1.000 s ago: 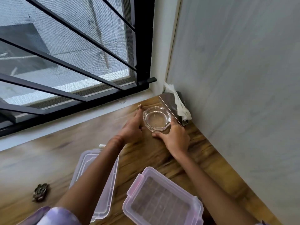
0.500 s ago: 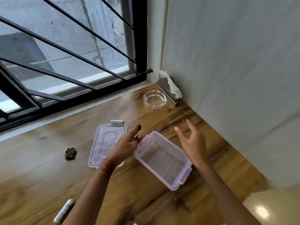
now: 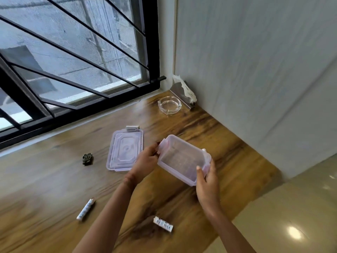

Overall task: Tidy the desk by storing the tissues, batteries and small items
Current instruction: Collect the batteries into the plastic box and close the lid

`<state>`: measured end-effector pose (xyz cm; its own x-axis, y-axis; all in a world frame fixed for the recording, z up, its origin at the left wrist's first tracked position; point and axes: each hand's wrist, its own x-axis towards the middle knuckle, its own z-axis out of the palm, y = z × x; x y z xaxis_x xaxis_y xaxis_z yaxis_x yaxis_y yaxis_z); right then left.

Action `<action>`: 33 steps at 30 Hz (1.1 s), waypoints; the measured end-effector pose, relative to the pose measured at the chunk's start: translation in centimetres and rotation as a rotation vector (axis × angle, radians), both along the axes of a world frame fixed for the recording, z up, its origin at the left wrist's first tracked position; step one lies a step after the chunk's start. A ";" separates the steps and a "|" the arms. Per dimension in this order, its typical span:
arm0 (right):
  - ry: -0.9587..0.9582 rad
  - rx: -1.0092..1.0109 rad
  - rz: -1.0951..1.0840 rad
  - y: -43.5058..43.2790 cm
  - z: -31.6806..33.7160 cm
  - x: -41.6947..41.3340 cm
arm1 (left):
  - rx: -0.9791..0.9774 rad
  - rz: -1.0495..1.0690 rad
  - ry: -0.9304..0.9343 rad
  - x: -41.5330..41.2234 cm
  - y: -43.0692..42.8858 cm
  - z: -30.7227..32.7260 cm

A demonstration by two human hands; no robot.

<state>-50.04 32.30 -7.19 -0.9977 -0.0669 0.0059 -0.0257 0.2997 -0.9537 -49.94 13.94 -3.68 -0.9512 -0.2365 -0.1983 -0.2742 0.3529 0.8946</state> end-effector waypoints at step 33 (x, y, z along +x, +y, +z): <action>-0.102 0.055 0.649 -12.4 2.2 18.0 | 0.040 0.842 0.105 33.7 -1.8 -0.6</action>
